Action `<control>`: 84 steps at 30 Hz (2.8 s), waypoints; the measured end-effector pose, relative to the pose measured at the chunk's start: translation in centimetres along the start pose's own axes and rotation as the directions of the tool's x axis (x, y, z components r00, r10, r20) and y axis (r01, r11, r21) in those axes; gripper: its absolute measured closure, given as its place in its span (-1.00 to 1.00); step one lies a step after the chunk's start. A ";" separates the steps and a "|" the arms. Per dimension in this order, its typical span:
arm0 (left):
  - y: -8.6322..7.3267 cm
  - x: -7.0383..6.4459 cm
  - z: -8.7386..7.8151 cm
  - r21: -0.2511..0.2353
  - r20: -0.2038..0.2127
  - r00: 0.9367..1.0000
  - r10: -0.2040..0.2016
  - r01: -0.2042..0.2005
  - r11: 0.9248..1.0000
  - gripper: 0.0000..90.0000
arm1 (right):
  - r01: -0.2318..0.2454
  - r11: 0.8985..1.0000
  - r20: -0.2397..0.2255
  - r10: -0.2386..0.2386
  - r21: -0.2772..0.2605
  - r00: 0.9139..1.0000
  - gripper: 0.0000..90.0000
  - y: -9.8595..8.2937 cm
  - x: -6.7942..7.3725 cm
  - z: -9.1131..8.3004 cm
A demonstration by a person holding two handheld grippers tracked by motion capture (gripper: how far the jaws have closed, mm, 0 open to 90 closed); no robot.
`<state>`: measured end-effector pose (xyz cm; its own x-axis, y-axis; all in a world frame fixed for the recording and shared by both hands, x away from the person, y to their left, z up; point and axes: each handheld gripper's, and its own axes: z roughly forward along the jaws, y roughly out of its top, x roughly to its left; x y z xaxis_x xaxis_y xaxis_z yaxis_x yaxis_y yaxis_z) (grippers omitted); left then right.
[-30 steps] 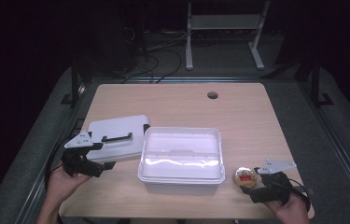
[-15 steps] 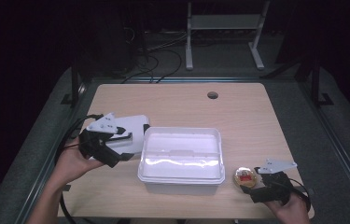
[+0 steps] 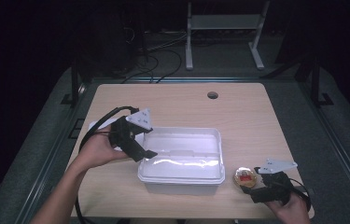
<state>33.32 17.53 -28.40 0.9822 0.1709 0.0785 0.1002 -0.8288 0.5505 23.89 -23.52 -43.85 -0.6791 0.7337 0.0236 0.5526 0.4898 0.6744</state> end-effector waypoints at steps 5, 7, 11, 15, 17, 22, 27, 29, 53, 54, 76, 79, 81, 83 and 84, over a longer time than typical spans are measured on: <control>1.6 0.2 1.6 0.035 0.047 0.998 0.038 -0.040 0.999 -0.42 | 0.004 1.000 -0.001 -0.004 -0.003 1.000 -0.66 0.0 0.0 0.0; 2.2 0.3 2.1 0.053 0.066 0.996 0.058 -0.061 0.997 -0.36 | 0.004 1.000 -0.001 -0.004 -0.005 1.000 -0.66 0.0 0.0 0.0; 3.2 0.4 3.2 0.084 0.103 0.994 0.047 -0.056 0.995 -0.27 | 0.005 1.000 0.001 -0.005 -0.004 1.000 -0.66 0.0 0.0 -0.1; 4.0 0.4 4.3 0.115 0.121 0.990 0.066 -0.080 0.990 -0.13 | 0.007 1.000 0.000 -0.007 -0.007 1.000 -0.66 0.0 0.0 -0.1; 4.3 0.4 4.7 0.131 0.134 0.988 0.073 -0.090 0.987 -0.09 | 0.009 1.000 -0.002 -0.009 -0.008 1.000 -0.66 0.0 0.0 -0.1; 5.2 0.5 5.8 0.166 0.150 0.986 0.075 -0.100 0.981 0.01 | 0.008 1.000 -0.002 -0.008 -0.012 1.000 -0.66 0.0 -0.1 -0.2; 5.9 0.6 6.6 0.189 0.176 0.982 0.066 -0.099 0.977 0.15 | 0.010 1.000 -0.003 -0.011 -0.014 1.000 -0.66 0.1 0.0 -0.2; 6.1 0.7 6.9 0.199 0.194 0.979 0.061 -0.100 0.975 0.25 | 0.009 1.000 -0.004 -0.009 -0.015 1.000 -0.66 0.1 0.0 -0.3; 6.7 0.7 8.8 0.260 0.218 0.972 0.086 -0.143 0.955 0.92 | 0.010 1.000 0.002 -0.010 -0.026 1.000 -0.66 0.1 0.0 -0.5; 6.7 0.7 8.9 0.258 0.220 0.971 0.092 -0.149 0.955 0.96 | 0.010 1.000 0.001 -0.010 -0.028 1.000 -0.66 0.1 0.0 -0.5; 6.8 0.9 8.1 0.237 0.233 0.970 0.075 -0.131 0.963 0.99 | 0.013 1.000 0.001 -0.013 -0.027 1.000 -0.66 0.1 0.0 -0.6; 6.8 0.9 7.6 0.223 0.226 0.971 0.077 -0.128 0.966 0.99 | 0.013 1.000 0.001 -0.013 -0.027 1.000 -0.66 0.1 0.0 -0.5; 6.9 0.8 7.0 0.204 0.222 0.972 0.076 -0.122 0.971 0.99 | 0.013 1.000 0.001 -0.013 -0.027 1.000 -0.66 0.1 0.0 -0.5; 7.1 0.7 6.1 0.179 0.212 0.974 0.076 -0.115 0.977 0.99 | 0.013 1.000 0.001 -0.013 -0.028 1.000 -0.66 0.1 0.0 -0.6; 7.2 0.7 5.4 0.173 0.208 0.975 0.084 -0.121 0.978 0.99 | 0.013 1.000 0.002 -0.013 -0.028 1.000 -0.66 0.1 0.0 -0.6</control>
<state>35.63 8.82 -28.91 0.9987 -0.0133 -0.0500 0.0071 -0.9227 0.3854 23.67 -23.77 -43.38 -0.6848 0.7286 0.0134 0.5301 0.4854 0.6953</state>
